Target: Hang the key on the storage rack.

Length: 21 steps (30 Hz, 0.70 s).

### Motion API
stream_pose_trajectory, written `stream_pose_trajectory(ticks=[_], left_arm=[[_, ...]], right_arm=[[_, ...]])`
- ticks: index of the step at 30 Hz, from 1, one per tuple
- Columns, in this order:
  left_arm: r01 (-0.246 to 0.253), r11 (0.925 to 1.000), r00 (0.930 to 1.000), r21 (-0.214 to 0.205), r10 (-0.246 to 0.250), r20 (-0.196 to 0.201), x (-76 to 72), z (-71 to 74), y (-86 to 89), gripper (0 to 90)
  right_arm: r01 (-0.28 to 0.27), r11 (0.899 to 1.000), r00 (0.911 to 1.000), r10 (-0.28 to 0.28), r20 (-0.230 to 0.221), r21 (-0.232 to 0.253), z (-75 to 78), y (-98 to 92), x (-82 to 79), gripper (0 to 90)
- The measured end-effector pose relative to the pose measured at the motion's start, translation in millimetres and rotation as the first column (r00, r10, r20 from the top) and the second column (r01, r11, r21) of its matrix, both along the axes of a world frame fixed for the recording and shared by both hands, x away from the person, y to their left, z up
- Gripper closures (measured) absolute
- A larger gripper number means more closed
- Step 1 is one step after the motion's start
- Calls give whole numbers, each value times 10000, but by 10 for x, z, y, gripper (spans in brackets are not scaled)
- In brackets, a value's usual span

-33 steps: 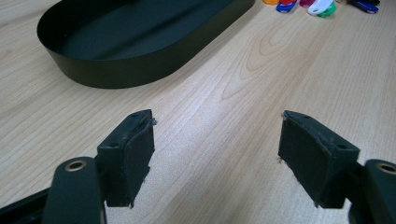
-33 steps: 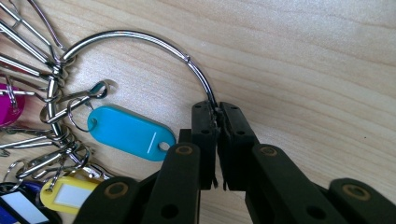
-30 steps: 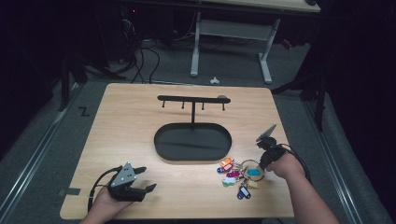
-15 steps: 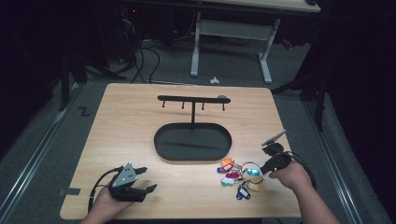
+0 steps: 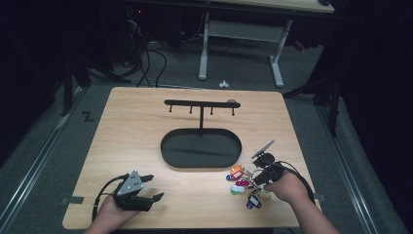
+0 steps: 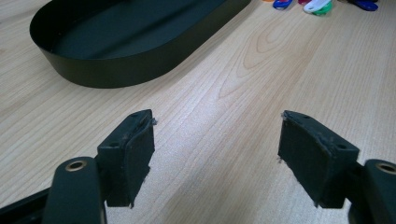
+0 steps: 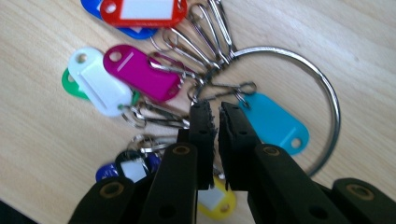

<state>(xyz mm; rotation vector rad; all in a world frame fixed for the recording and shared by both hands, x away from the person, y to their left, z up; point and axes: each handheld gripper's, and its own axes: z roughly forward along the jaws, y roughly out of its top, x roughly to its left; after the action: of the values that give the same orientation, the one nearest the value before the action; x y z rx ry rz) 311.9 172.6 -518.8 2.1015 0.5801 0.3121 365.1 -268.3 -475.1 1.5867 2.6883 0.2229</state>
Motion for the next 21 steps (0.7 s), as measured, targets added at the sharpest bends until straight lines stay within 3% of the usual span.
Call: stream_pose_trajectory(ticks=[3, 7, 12, 16, 21], left_arm=[[-24, 10000, 10000, -23, 24, 18, -3, 2, 6, 274], [-4, 10000, 10000, -6, 3, -20, 3, 5, 13, 275], [-9, 10000, 10000, -32, 9, 17, -3, 4, 8, 275], [14, 10000, 10000, -22, -14, 6, -2, 3, 10, 275], [63, 10000, 10000, 67, -63, 9, -5, 0, -1, 276]], right_arm=[[-330, 9994, 9991, 326, -272, -129, -47, 80, 15, 876], [-472, 9986, 9986, 467, -230, -225, -52, 139, 38, 868], [-254, 9994, 9992, 262, 296, -250, -51, 226, 77, 813], [-348, 9990, 9984, 359, 447, -266, -30, 269, 17, 832], [-520, 9964, 9985, 531, 150, -662, -75, 268, -91, 859]])
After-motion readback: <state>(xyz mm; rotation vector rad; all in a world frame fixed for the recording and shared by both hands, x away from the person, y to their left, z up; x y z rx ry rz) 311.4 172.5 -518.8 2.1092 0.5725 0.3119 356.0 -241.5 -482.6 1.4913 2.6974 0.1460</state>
